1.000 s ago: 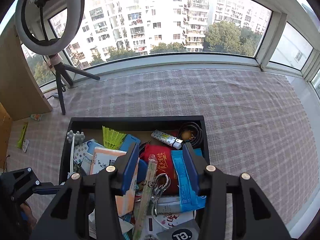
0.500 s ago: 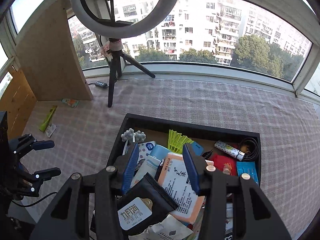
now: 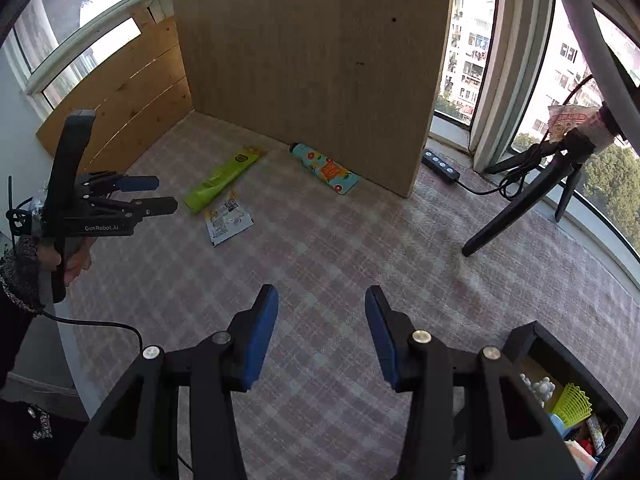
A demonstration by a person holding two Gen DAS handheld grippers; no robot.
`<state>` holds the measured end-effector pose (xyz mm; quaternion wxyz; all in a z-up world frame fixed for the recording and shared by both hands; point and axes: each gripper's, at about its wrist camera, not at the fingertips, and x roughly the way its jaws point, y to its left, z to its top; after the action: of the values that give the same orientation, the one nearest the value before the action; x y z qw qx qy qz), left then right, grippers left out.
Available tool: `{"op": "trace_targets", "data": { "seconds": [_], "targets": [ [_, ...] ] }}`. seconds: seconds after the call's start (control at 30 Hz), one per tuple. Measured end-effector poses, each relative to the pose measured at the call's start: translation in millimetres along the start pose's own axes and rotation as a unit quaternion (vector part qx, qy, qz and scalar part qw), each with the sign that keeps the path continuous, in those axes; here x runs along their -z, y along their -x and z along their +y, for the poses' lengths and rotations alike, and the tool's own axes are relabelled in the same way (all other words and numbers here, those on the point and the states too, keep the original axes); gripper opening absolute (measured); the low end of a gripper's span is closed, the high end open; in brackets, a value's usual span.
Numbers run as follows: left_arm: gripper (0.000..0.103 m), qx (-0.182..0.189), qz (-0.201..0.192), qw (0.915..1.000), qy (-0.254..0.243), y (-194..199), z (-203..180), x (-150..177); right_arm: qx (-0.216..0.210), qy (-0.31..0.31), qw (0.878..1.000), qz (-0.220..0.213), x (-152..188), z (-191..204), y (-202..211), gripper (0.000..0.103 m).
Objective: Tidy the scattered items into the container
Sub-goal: 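Move both grippers back over the remaining items on the cloth, then grasp orange snack packet with right gripper while left grasps green hand-cream tube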
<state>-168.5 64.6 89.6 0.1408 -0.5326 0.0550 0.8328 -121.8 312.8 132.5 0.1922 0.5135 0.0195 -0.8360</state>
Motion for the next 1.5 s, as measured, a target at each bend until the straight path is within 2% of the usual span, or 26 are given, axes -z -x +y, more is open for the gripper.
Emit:
{"op": "trace_targets", "data": {
  "seconds": [0.1,0.13,0.17,0.27,0.5,0.63,0.7,0.9,1.03,1.1,1.17,1.2,1.27,1.3,1.43,1.5],
  "targets": [
    [0.066,-0.003,0.027,0.9996,0.005,-18.8,21.9,-7.8,-0.022,0.026,0.999,0.02,-12.6,36.3,-44.2,0.045],
    [0.066,-0.004,0.037,0.9993,0.005,-26.1,26.0,-9.8,-0.027,0.038,0.999,0.028,-15.8,47.7,-58.2,0.047],
    [0.066,-0.001,0.047,0.9989,0.003,-32.9,28.7,-11.8,-0.031,0.051,0.997,0.038,-19.1,58.6,-72.0,0.055],
    [0.066,-0.004,0.057,0.9983,0.003,-47.9,33.9,-17.1,-0.037,0.093,0.993,0.055,-29.4,86.1,-104.9,0.057],
    [0.067,0.004,0.073,0.9973,0.0,-69.3,34.0,-27.4,-0.042,0.13,0.988,0.074,-51.8,106.0,-148.0,0.057],
    [0.067,0.004,0.082,0.9966,-0.001,-77.4,34.5,-28.0,-0.046,0.146,0.985,0.08,-59.4,109.2,-159.4,0.058],
    [0.067,0.005,0.086,0.9963,0.0,-83.8,34.4,-30.7,-0.04,0.16,0.983,0.083,-61.7,112.0,-165.1,0.061],
    [0.066,-0.002,0.102,0.9948,0.001,-110.4,31.9,-41.8,-0.024,0.18,0.979,0.088,-67.3,114.5,-184.5,0.062],
    [0.066,-0.011,0.096,0.9953,-0.011,-124.0,21.9,-53.2,-0.028,0.182,0.979,0.09,-69.2,114.7,-196.9,0.063],
    [0.061,-0.018,0.091,0.9956,-0.014,-129.4,16.3,-58.5,-0.035,0.182,0.979,0.081,-68.6,113.8,-197.1,0.064],
    [0.048,-0.021,0.08,0.9964,-0.016,-135.0,7.1,-68.5,-0.035,0.178,0.98,0.08,-67.5,112.3,-196.4,0.064],
    [0.04,-0.02,0.075,0.9969,-0.011,-135.5,5.5,-70.9,-0.033,0.175,0.981,0.081,-66.9,111.6,-195.5,0.061],
    [0.04,-0.013,0.07,0.9974,0.002,-137.1,8.0,-74.1,-0.033,0.168,0.982,0.085,-66.1,108.5,-193.1,0.057],
    [0.04,-0.009,0.068,0.9976,0.004,-137.3,9.9,-74.4,-0.035,0.16,0.983,0.086,-66.3,105.9,-191.9,0.052],
    [0.04,-0.017,0.062,0.9979,-0.006,-135.5,12.0,-66.3,-0.039,0.149,0.984,0.093,-63.8,99.5,-188.0,0.05],
    [0.039,-0.015,0.06,0.9981,0.001,-131.8,13.0,-58.8,-0.037,0.147,0.984,0.09,-62.0,98.7,-184.5,0.042]
  ]
}}
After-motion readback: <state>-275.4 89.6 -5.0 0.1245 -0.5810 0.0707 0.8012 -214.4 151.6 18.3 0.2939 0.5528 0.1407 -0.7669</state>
